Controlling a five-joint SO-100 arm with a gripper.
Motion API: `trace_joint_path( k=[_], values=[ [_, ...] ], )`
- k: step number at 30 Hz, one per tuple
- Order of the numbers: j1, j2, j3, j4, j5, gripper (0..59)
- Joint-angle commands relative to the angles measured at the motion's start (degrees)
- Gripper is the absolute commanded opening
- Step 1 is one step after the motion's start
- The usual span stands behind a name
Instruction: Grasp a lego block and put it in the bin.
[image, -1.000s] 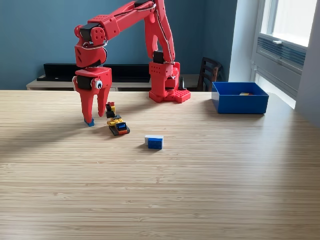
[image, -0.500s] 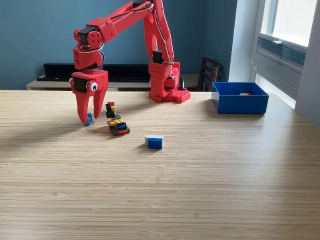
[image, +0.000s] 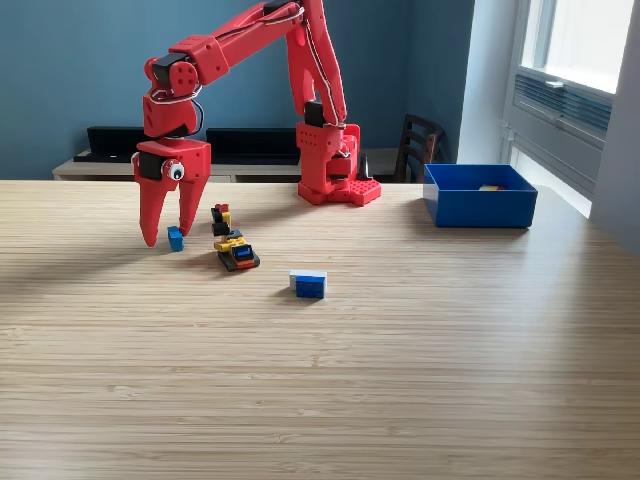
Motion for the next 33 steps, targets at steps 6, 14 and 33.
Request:
trace_joint_path(
  k=[6, 14, 33],
  values=[
    [1.32, 1.05, -0.09, -0.53, 0.53, 11.3],
    [0.35, 1.05, 0.18, -0.53, 1.23, 0.1],
    [-5.36, 1.14, -26.54, 22.76, 5.27, 0.1]
  ],
)
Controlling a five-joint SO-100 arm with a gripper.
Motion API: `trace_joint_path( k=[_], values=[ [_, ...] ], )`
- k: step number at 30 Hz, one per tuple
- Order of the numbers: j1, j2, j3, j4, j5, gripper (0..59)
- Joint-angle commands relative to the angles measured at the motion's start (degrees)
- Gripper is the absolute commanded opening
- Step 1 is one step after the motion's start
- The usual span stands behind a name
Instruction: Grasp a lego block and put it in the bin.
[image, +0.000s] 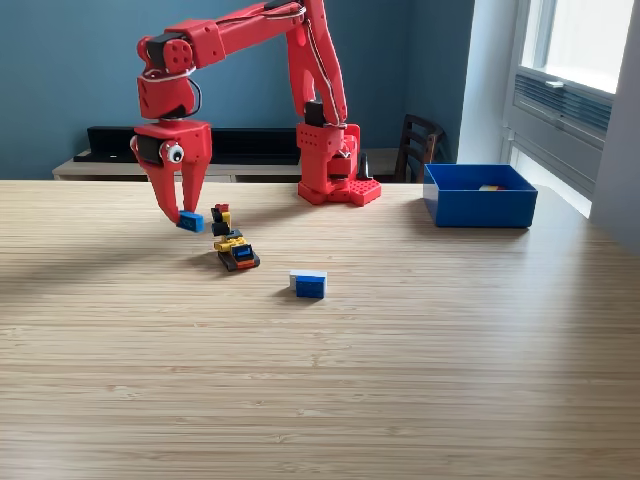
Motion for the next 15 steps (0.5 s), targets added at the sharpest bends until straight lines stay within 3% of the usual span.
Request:
trace_joint_path(
  k=[1, 5, 9, 15],
  values=[
    [-3.69, 1.23, -13.45, 7.65, 1.14, 0.1],
    [-9.84, 2.11, -10.28, 10.81, 1.93, 0.1],
    [-17.93, 2.37, -11.95, 18.19, 4.48, 0.1],
    [-32.26, 2.37, -10.81, 19.42, 7.65, 0.1]
  ],
)
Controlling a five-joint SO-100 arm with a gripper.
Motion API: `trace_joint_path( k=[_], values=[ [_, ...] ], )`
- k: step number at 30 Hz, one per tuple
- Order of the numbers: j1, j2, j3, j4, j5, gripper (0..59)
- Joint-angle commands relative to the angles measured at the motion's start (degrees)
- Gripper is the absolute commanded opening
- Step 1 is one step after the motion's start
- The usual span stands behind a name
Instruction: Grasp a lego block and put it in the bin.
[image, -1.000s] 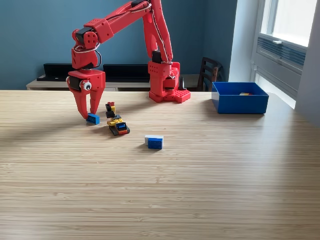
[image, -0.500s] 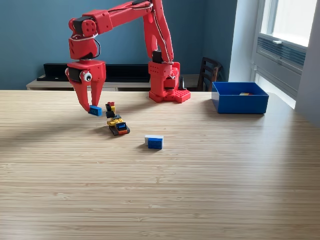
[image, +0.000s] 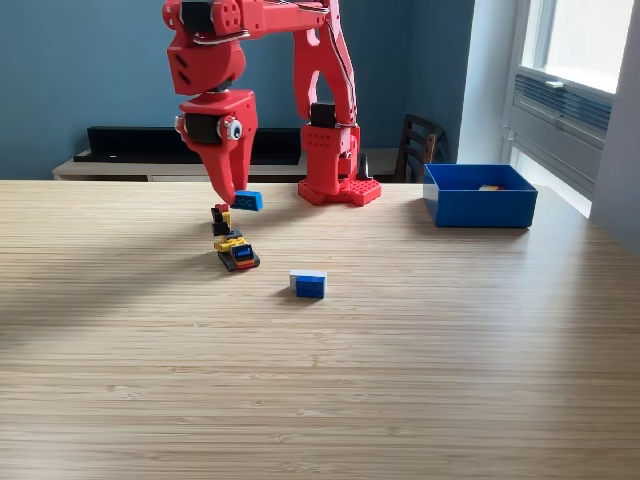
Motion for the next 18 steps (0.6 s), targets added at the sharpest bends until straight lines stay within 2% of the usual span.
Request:
trace_joint_path(
  k=[1, 6, 18],
  values=[
    [-13.71, 2.37, -2.37, 1.93, 1.85, 0.1],
    [-28.65, 2.37, -2.37, 2.55, 3.60, 0.1],
    [-67.41, 2.37, -3.25, 9.14, 10.11, 0.1]
  ],
)
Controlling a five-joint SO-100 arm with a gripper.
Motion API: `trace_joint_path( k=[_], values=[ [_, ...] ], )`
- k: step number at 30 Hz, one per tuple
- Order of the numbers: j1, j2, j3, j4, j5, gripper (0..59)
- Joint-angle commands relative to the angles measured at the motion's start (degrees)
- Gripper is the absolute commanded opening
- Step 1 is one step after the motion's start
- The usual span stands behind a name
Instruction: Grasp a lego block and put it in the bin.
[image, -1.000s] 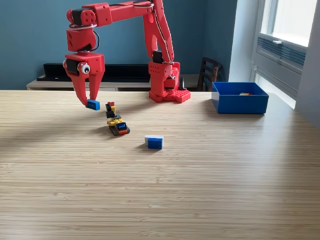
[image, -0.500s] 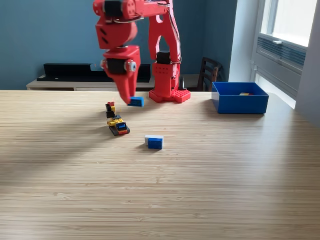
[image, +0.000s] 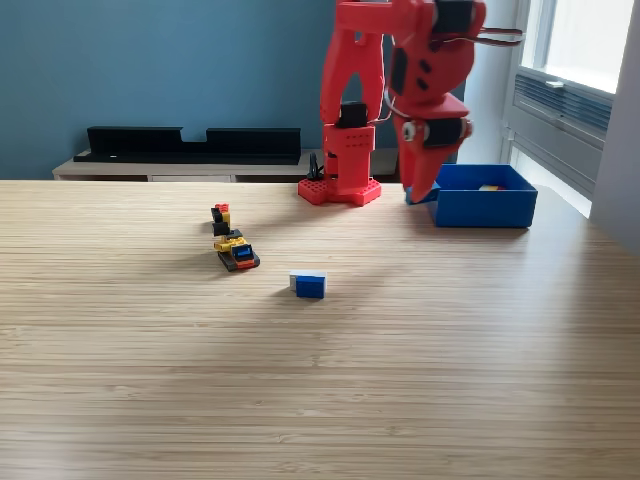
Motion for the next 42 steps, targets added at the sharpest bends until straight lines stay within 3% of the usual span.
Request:
trace_joint_path(
  k=[1, 12, 30, 32, 34, 36, 40, 42],
  values=[
    [-15.03, 2.37, -3.87, 2.90, 1.32, 0.1],
    [-28.21, 2.37, -6.59, 3.52, -0.88, 0.1],
    [-43.59, 2.29, -3.43, 3.43, -6.33, 0.4],
    [-43.59, 2.29, -3.34, 3.43, -6.94, 9.1],
    [-43.59, 2.29, -2.99, 3.43, -7.47, 21.6],
    [-43.51, 2.29, -2.72, 3.34, -7.47, 27.5],
    [-43.33, 2.29, -2.37, 3.34, -7.29, 29.1],
    [-42.71, 2.29, -2.64, 3.34, -7.03, 24.0]
  ],
)
